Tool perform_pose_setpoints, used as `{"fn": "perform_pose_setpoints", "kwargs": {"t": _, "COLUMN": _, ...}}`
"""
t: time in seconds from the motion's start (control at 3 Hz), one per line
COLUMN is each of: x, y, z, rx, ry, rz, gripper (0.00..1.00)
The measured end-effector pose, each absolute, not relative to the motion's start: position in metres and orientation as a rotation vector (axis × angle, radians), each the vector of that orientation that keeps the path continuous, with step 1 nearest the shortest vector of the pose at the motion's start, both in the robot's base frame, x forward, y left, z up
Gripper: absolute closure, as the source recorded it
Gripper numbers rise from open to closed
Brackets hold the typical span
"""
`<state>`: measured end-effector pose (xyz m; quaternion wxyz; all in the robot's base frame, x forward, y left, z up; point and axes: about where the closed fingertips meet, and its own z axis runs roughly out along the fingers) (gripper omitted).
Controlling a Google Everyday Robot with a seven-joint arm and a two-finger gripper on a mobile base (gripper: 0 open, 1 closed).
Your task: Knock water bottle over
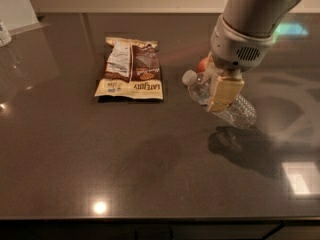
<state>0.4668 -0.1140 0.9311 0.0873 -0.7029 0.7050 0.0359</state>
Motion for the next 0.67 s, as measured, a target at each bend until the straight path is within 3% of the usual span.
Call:
{"fn": "perform_pose_setpoints", "kwargs": {"t": 0.33, "x": 0.475, "y": -0.13, "z": 0.921, "rx": -2.127, "ry": 2.161, "rz": -0.014, "gripper": 1.0}}
{"fn": "perform_pose_setpoints", "kwargs": {"t": 0.67, "x": 0.48, "y": -0.14, "z": 0.911, "rx": -2.168, "ry": 2.196, "rz": -0.102, "gripper": 0.84}}
